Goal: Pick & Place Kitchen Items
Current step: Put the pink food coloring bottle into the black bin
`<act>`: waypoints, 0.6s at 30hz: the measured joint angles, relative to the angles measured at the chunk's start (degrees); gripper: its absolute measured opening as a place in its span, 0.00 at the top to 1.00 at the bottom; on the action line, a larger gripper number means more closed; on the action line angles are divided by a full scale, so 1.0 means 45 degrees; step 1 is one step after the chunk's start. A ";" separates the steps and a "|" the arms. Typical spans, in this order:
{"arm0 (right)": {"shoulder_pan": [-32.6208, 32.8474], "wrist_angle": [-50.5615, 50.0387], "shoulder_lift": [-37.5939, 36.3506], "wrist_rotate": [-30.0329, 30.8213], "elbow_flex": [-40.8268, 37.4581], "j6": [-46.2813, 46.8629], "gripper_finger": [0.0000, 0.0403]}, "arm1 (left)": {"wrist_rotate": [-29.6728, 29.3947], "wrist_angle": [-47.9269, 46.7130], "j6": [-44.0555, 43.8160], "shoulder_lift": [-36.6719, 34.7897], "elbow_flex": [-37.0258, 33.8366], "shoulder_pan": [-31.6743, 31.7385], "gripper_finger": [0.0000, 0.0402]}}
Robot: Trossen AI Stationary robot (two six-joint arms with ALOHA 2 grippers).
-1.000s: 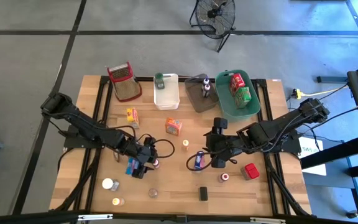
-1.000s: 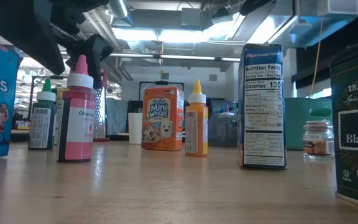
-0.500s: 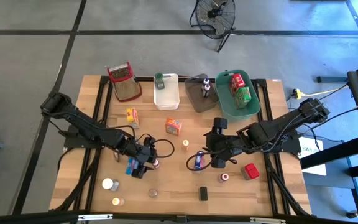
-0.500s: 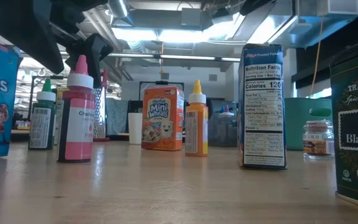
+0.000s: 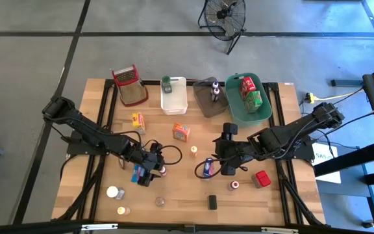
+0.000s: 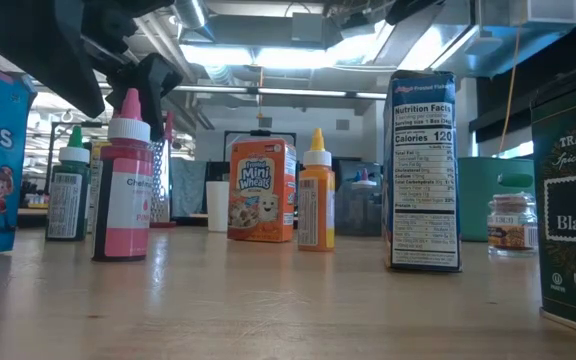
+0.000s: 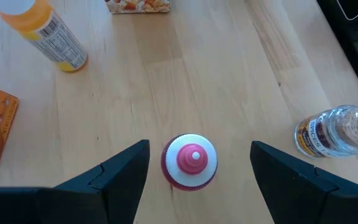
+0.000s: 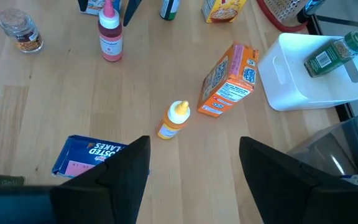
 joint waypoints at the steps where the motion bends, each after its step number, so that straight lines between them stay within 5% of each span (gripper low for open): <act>1: 0.0000 0.0000 0.0000 0.0000 0.0000 0.0000 0.38 | -0.0001 0.0008 -0.0032 0.0000 0.0000 0.0000 0.32; 18: -0.0019 -0.0010 0.0151 -0.0019 0.0010 0.0000 0.38 | -0.0322 0.0217 0.0063 0.0574 -0.0002 0.0031 0.32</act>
